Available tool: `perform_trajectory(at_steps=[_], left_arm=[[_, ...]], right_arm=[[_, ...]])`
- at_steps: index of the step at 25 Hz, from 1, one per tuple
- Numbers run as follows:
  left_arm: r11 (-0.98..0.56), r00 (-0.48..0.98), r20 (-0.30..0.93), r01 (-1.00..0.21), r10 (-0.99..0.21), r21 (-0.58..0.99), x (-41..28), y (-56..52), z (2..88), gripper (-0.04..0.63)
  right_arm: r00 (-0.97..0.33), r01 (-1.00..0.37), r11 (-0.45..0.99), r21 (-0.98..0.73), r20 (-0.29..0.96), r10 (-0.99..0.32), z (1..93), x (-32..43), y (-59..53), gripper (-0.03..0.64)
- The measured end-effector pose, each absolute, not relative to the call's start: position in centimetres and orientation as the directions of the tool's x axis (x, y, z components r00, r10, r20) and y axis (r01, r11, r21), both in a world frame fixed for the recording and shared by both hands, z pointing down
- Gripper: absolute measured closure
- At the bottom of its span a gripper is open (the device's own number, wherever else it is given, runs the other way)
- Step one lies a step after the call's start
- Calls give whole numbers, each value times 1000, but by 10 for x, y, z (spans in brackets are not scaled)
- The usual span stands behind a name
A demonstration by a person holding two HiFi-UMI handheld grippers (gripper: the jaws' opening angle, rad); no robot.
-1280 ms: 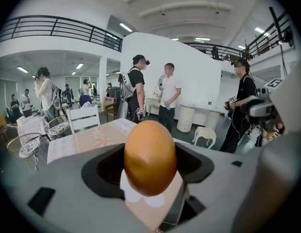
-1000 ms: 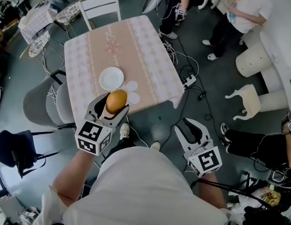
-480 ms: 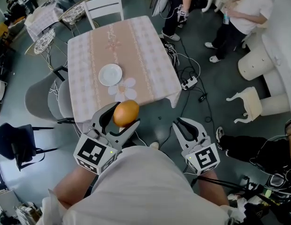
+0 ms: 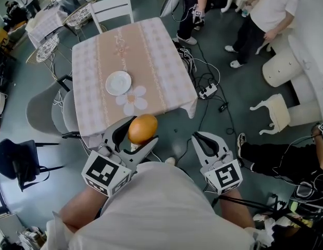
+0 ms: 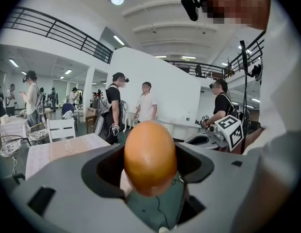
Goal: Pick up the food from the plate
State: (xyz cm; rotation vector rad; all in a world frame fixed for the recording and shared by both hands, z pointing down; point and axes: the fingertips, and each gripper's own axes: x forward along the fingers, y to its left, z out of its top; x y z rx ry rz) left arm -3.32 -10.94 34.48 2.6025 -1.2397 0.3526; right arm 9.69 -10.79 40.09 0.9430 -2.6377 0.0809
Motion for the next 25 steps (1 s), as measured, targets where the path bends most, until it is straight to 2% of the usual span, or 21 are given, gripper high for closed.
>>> perform_trajectory(at_steps=[25], left_arm=[[-628, 618, 319, -774, -719, 84, -26, -130, 347, 272]], right_arm=[[-711, -635, 769, 72, 335, -618, 400, 104, -123, 604]])
